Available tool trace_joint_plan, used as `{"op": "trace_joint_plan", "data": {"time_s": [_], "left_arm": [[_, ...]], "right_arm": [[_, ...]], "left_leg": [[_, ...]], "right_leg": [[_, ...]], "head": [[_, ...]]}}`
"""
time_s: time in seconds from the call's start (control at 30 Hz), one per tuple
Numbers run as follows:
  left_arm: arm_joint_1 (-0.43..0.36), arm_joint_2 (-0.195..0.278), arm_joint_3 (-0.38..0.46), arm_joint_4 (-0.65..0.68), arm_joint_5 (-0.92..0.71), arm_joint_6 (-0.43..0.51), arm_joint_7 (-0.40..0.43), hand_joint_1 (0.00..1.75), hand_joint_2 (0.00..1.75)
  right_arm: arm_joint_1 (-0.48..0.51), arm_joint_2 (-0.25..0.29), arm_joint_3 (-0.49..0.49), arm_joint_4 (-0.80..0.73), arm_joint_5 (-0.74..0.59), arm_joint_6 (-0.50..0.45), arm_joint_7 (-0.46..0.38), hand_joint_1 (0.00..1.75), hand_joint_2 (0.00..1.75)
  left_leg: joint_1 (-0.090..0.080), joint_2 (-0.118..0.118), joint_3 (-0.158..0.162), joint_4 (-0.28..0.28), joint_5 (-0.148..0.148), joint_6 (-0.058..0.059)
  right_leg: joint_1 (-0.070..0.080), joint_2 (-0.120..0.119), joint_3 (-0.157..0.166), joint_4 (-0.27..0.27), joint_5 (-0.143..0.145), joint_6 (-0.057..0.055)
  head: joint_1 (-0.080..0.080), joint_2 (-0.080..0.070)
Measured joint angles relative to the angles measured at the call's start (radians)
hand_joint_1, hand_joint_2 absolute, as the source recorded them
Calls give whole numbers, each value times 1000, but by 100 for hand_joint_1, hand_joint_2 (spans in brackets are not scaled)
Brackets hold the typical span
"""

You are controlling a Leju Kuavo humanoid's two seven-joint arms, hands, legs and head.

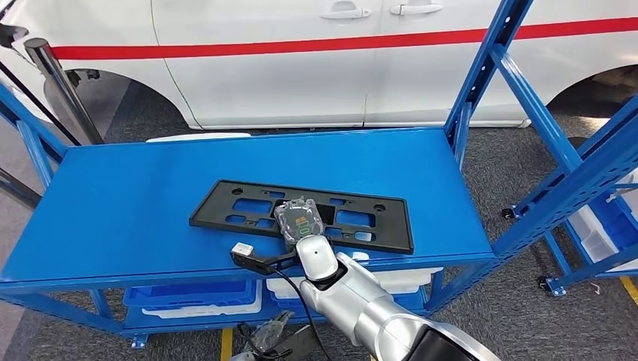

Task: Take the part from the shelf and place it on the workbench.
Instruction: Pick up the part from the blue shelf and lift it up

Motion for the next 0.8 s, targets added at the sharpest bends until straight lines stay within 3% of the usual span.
{"op": "trace_joint_plan", "data": {"time_s": [0.07,0.13,0.23,0.27,0.3,0.33,0.4,0.47,0.6,0.63,0.7,0.77,0.8], "left_arm": [[-2,0,-4,0,-5,0,-1,0,175],[-4,-1,-6,0,-8,-1,-1,0,175],[-5,-1,-10,0,-9,-1,-1,0,175],[-5,-1,-10,1,-10,-1,-1,0,175],[-5,-1,-11,1,-11,-1,-2,0,175],[-5,-1,-11,1,-12,-1,-3,0,175],[-5,-1,-13,2,-16,0,-7,0,175],[-5,-1,-16,2,-18,0,-11,0,175],[-6,1,-24,2,-20,0,-16,0,175],[-6,2,-25,2,-20,0,-16,0,175],[-5,3,-26,2,-20,0,-16,0,175],[-5,3,-26,3,-21,-2,-14,0,175],[-5,3,-26,3,-23,-2,-13,0,175]], "right_arm": [[0,0,0,-4,0,4,0,175,175],[0,0,0,-8,0,10,0,175,175],[3,-1,0,-10,0,13,0,175,175],[3,-1,0,-10,0,13,-1,175,175],[4,-2,0,-10,0,12,-1,175,175],[4,-2,0,-10,0,10,-3,175,175],[4,-2,0,-9,0,7,-9,175,175],[4,-2,0,-10,1,3,-15,175,175],[3,0,0,-11,2,-2,-19,175,175],[3,0,0,-11,2,-2,-19,175,175],[3,1,0,-11,2,-1,-19,175,175],[4,1,0,-11,0,6,-17,175,175],[3,1,1,-12,-1,9,-16,175,175]], "left_leg": [[0,1,2,-7,6,11],[4,3,5,-17,14,25],[4,5,1,-19,18,35],[4,5,0,-18,18,35],[4,5,-1,-17,18,35],[4,5,-1,-14,17,34],[4,2,-2,-7,14,28],[1,0,-8,4,10,20],[2,-3,-17,10,3,0],[4,-4,-26,31,-17,-5],[6,-4,-65,129,-86,-13],[8,-3,-112,256,-151,-18],[8,-3,-119,286,-160,-19]], "right_leg": [[-1,1,-1,-1,1,12],[-2,0,-16,35,-27,21],[-3,-1,-101,218,-121,28],[-3,-1,-125,267,-135,29],[-4,-1,-133,283,-130,30],[-6,-1,-120,257,-106,30],[-10,-1,-54,123,-40,28],[-9,-1,-12,29,-9,22],[-6,-4,-11,12,0,-2],[-8,-6,-13,8,5,-9],[-9,-9,-19,5,13,-19],[-7,-11,-30,6,20,-21],[-7,-12,-35,6,24,-21]], "head": [[0,0],[1,0],[1,0],[1,0],[1,0],[1,0],[1,0],[1,0],[0,0],[0,0],[-1,0],[-1,0],[-1,0]]}}
